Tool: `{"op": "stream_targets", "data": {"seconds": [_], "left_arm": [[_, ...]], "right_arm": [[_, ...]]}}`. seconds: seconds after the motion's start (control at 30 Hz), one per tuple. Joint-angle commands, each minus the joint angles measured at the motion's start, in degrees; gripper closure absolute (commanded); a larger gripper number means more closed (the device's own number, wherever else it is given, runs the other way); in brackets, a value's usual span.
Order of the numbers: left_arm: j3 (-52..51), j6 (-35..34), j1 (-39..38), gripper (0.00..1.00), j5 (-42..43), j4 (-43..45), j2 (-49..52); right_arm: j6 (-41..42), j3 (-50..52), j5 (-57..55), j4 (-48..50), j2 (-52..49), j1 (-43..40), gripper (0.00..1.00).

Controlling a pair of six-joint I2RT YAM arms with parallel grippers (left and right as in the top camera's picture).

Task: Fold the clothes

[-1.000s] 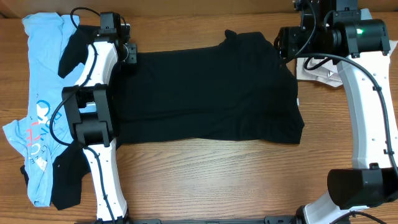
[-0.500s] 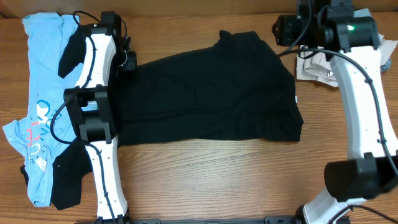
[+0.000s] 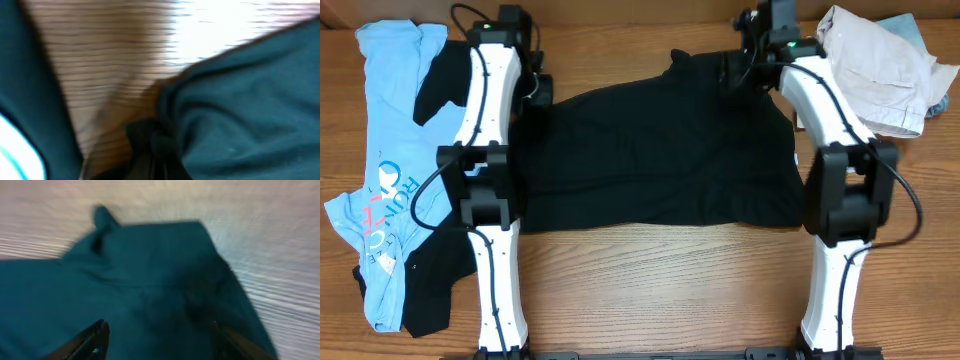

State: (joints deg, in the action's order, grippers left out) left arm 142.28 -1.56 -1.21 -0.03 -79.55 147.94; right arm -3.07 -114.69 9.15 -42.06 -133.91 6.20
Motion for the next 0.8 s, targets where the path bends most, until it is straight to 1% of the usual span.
{"op": "stream_targets", "data": {"seconds": [0.0, 0.13, 0.3, 0.5, 0.6, 0.67, 0.77], "left_arm": [[1.1, -0.8, -1.1, 0.96, 0.0, 0.0, 0.2], [1.1, -0.9, -1.4, 0.96, 0.0, -0.3, 0.2], [1.1, -1.2, -1.4, 0.96, -0.2, -1.8, 0.2], [1.1, -1.2, -1.3, 0.96, -1.2, -3.5, 0.2], [1.1, -1.2, -1.3, 0.96, -3.3, -4.6, 0.2], [1.1, -1.2, -1.3, 0.96, -4.1, -5.2, 0.2], [1.1, -1.2, -1.3, 0.96, -5.3, -6.2, 0.2]], "right_arm": [[-0.2, -0.8, -0.8, 1.0, -3.3, 0.1, 0.32], [-0.2, -0.8, -0.8, -0.3, -6.6, 0.1, 0.32], [0.1, -0.8, -1.7, -6.7, -8.5, 0.1, 0.32], [5.2, -0.8, -2.2, -23.0, -8.5, -0.5, 0.33], [5.9, -0.8, -1.4, -32.3, -8.3, -0.6, 0.32], [6.3, -0.8, -1.3, -35.5, -7.8, -0.5, 0.32], [6.3, -0.8, 0.2, -36.9, -5.0, -0.5, 0.31]]}}
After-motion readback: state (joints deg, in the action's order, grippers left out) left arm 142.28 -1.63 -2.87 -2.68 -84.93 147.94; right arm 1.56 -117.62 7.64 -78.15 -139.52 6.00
